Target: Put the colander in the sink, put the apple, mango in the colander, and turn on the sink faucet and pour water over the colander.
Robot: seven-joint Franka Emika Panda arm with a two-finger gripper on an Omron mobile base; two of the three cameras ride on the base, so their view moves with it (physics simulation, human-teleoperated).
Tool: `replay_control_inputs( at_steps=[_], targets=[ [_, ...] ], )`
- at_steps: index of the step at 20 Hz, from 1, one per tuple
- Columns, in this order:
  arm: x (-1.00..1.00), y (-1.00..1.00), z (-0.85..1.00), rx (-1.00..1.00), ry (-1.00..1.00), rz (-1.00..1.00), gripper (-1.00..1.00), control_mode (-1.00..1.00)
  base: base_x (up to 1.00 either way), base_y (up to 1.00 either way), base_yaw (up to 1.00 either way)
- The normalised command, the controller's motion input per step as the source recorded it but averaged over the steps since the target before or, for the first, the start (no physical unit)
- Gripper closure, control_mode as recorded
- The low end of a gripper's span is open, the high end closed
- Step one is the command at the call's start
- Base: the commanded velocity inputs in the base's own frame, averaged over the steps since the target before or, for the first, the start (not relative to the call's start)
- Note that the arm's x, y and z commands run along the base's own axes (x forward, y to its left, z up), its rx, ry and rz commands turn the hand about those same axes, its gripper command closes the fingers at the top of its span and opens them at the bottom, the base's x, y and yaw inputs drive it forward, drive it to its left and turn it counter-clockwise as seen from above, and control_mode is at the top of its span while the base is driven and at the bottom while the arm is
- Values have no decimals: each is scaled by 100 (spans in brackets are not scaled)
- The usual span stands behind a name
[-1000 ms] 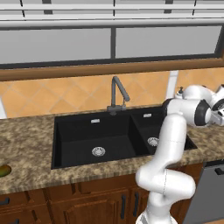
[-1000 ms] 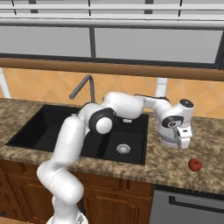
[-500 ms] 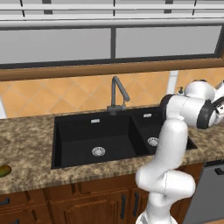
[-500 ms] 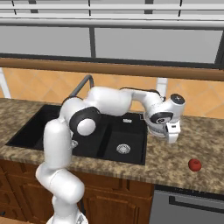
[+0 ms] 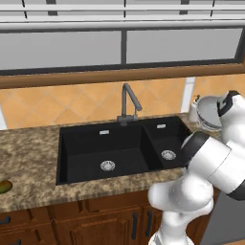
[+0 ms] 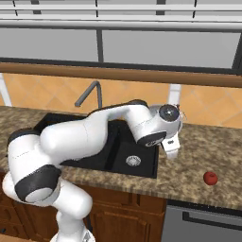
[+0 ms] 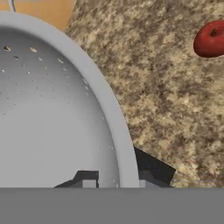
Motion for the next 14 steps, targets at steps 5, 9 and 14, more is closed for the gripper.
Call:
replay_control_inputs(
  at_steps=[5,9,14],
  targets=[
    [-80,100,33,-8,0,2,100,-100,0,0,0],
    [-71,100,16,0,7,17,100,-100,0,0,0],
    [-43,84,23,-1,36,35,100,-100,0,0,0]
  ],
)
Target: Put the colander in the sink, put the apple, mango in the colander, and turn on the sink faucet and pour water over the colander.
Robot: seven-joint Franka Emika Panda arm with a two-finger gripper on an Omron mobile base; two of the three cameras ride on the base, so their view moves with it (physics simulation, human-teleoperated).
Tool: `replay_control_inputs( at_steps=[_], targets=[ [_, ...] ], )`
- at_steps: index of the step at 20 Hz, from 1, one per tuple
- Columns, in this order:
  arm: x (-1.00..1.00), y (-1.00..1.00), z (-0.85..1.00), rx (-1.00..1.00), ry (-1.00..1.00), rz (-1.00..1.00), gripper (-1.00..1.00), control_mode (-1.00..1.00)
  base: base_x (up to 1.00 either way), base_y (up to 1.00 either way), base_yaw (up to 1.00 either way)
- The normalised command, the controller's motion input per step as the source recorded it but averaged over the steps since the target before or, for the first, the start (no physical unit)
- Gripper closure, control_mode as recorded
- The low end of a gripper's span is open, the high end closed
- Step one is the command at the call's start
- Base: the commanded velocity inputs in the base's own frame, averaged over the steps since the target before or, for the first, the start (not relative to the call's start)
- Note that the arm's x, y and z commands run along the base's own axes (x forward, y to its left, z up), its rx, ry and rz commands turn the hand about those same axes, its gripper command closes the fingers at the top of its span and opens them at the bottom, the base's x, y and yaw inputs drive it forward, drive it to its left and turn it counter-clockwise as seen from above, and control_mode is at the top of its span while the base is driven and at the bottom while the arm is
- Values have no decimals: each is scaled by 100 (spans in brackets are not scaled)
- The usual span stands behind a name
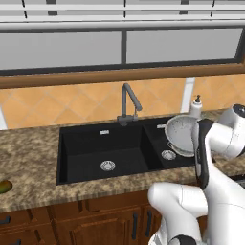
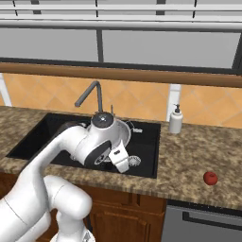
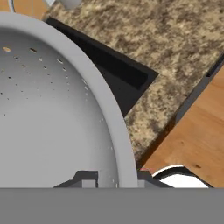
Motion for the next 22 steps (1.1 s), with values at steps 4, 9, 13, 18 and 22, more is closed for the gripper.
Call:
replay_control_inputs(
  at_steps=[4,9,13,18,22],
  targets=[
    [-23,85,11,0,19,24,100,-100,0,0,0],
    [-6,97,0,0,-1,5,100,-100,0,0,0],
    [0,100,0,0,0,1,100,-100,0,0,0],
    [13,89,0,0,0,-3,100,-100,0,0,0],
    [35,53,0,1,3,-8,100,-100,0,0,0]
  ],
)
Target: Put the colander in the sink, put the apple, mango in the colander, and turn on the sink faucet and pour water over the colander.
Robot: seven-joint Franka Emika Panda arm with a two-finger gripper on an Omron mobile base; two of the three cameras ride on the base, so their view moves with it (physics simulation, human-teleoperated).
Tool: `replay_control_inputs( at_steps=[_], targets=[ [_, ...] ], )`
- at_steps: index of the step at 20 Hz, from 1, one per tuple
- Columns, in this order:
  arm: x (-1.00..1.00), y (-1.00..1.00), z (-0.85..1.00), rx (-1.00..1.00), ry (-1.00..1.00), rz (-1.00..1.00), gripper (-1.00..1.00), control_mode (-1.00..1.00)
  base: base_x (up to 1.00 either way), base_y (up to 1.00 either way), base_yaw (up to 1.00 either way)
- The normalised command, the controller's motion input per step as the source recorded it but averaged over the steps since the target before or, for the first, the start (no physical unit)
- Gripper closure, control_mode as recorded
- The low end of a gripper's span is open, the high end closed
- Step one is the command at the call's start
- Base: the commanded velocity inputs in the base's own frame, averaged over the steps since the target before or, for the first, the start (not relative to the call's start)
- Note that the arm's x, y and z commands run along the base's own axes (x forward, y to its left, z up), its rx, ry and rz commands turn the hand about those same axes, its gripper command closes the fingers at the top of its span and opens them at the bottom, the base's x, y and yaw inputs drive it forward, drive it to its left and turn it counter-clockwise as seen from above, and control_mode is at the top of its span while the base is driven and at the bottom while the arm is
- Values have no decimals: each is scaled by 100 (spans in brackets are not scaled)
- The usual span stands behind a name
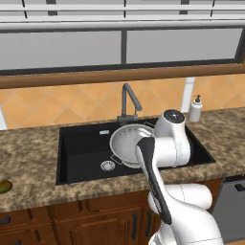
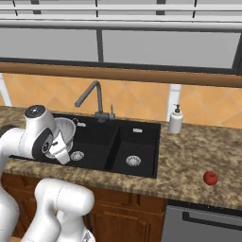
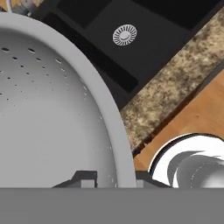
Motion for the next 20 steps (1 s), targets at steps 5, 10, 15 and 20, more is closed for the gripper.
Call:
replay_control_inputs(
  at_steps=[5,10,15,20],
  targets=[
    [52,28,-1,1,19,-2,100,-100,0,0,0],
    [63,27,-9,0,13,-4,100,-100,0,0,0],
    [50,1,-44,3,0,-14,100,-100,0,0,0],
    [41,0,-44,2,0,-10,100,-100,0,0,0]
  ],
)
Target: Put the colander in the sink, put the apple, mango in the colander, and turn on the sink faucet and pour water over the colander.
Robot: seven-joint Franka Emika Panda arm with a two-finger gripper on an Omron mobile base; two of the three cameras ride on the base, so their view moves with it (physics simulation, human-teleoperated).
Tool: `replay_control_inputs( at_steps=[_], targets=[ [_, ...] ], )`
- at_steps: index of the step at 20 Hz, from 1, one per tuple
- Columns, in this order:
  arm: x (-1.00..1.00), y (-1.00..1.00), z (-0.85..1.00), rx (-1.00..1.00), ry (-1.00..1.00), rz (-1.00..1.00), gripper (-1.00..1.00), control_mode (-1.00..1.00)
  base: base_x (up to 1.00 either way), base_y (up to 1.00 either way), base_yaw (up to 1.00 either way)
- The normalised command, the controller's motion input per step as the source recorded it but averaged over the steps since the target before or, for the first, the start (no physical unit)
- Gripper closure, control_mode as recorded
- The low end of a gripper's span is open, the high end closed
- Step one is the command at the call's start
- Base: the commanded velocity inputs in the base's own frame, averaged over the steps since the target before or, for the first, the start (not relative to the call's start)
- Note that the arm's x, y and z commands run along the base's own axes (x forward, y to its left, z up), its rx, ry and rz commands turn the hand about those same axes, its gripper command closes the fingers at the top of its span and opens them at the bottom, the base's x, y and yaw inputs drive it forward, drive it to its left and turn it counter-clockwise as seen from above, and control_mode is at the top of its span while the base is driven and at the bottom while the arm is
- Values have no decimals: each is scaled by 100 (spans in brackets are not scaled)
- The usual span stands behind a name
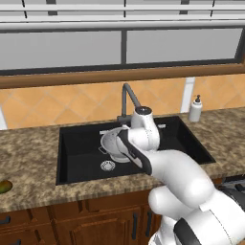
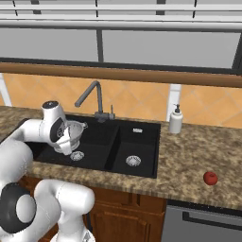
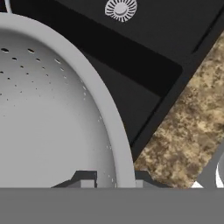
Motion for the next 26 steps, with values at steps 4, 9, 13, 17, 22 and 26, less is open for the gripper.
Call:
replay_control_inputs(
  at_steps=[4,9,13,17,22,26],
  targets=[
    [24,-2,-40,0,0,-2,100,-100,0,0,0],
    [10,-18,-43,0,0,0,100,-100,0,0,0],
    [16,-21,-39,0,-1,0,100,-100,0,0,0],
    [25,-9,-33,0,-2,0,100,-100,0,0,0],
    [31,-1,-36,0,0,0,100,-100,0,0,0],
    [30,-16,-33,0,-2,0,100,-100,0,0,0]
  ],
)
